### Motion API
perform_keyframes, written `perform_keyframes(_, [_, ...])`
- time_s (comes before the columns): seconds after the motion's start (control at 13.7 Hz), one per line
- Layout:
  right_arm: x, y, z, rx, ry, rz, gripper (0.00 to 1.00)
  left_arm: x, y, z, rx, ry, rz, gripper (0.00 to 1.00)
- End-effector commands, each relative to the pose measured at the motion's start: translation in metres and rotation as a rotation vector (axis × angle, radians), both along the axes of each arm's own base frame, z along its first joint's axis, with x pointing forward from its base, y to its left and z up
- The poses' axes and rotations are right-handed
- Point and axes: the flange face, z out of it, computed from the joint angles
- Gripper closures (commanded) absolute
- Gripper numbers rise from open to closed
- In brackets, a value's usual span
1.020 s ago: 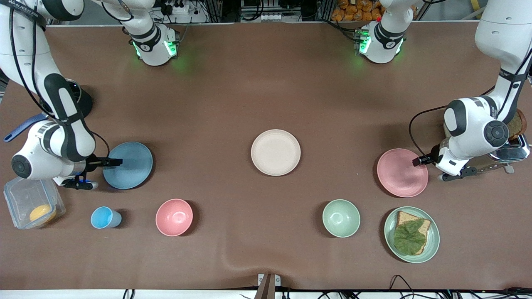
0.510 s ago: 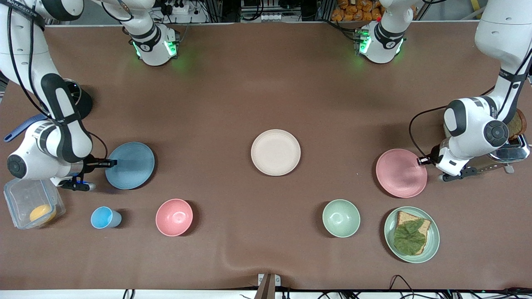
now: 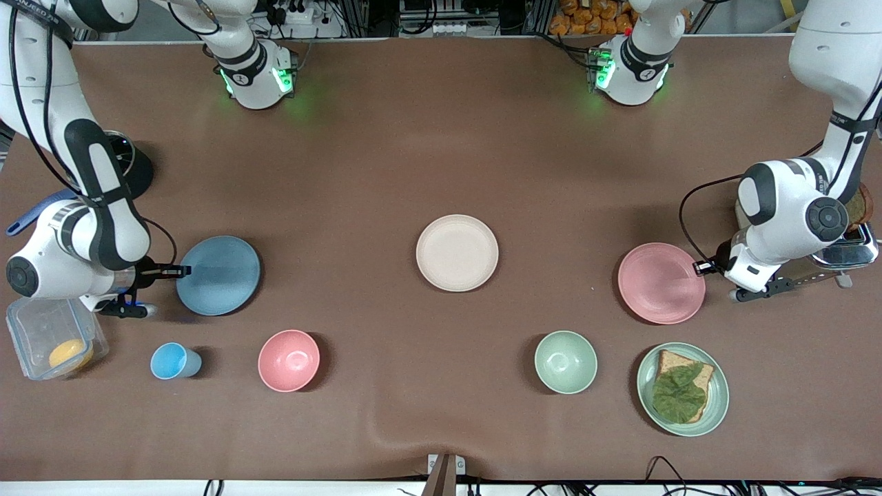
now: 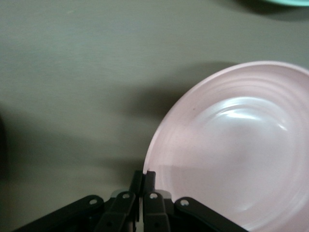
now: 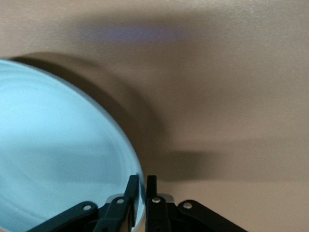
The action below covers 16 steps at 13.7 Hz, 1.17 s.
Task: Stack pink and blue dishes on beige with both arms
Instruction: 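Carry the pink plate with the left gripper onto the beige plate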
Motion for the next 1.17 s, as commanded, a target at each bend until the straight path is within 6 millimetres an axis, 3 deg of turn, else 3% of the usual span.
perform_keyframes(0.0, [0.008,0.006,0.025,0.031,0.004,0.014,1.0,-0.006,-0.063,0.078,-0.015,-0.009,-0.103,1.0])
perform_keyframes(0.15, [0.008,0.006,0.025,0.033,0.007,0.016,1.0,-0.008,-0.112,0.114,-0.018,-0.019,-0.167,1.0])
perform_keyframes(0.22, [0.008,0.006,0.026,0.032,0.005,0.016,1.0,-0.01,-0.133,0.12,-0.029,-0.016,-0.194,1.0])
perform_keyframes(0.58, [0.015,0.007,0.046,0.046,0.03,0.022,1.0,-0.025,-0.274,0.112,-0.125,0.018,-0.224,1.0])
perform_keyframes(0.73, [0.017,0.007,0.051,0.052,0.043,0.02,1.0,-0.038,-0.332,0.098,-0.131,0.041,-0.197,1.0])
perform_keyframes(0.8, [0.017,0.008,0.054,0.053,0.044,0.022,1.0,-0.043,-0.352,0.089,-0.128,0.043,-0.186,1.0])
perform_keyframes(1.09, [0.019,0.016,0.062,0.117,0.071,-0.017,1.0,-0.049,-0.389,0.046,-0.132,0.019,-0.163,1.0])
